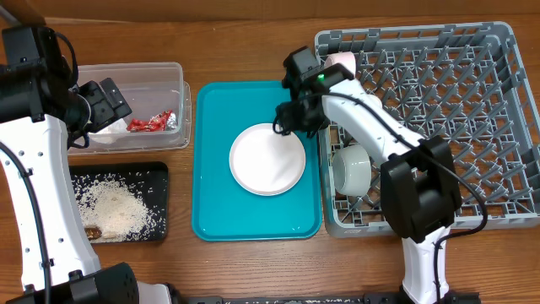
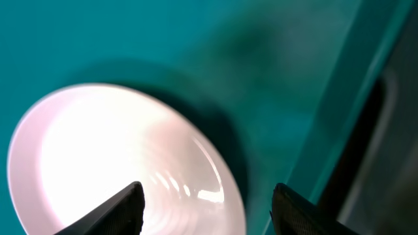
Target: Sort waste into correct bins and load items into the dishwasher
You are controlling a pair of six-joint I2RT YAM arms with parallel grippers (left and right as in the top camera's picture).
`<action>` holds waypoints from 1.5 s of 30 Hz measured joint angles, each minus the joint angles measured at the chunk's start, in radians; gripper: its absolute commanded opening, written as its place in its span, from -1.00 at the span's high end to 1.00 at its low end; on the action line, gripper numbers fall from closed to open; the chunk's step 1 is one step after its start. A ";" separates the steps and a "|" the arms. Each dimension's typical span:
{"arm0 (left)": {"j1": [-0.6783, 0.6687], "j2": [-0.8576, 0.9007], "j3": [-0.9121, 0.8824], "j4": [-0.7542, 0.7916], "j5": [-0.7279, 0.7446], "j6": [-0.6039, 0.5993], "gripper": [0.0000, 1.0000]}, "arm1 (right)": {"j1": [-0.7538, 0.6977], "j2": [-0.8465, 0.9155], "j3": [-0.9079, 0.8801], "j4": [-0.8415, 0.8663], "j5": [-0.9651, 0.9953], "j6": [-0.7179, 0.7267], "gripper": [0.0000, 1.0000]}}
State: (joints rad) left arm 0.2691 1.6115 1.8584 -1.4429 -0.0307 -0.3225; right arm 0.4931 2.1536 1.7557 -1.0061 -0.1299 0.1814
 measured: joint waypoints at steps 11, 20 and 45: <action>0.000 0.000 0.000 0.000 0.000 0.000 -1.00 | 0.075 0.000 -0.113 0.043 0.000 -0.002 -0.33; 0.000 0.000 0.000 0.000 0.000 0.000 -1.00 | 0.135 0.002 -0.119 0.074 -0.056 -0.002 -0.33; 0.000 0.000 0.000 0.000 0.000 0.000 -0.99 | 0.522 0.002 -0.120 0.274 -0.095 0.002 -0.39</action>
State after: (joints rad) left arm 0.2691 1.6115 1.8584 -1.4433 -0.0307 -0.3225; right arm 1.0149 2.1559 1.6360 -0.7319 -0.2253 0.1829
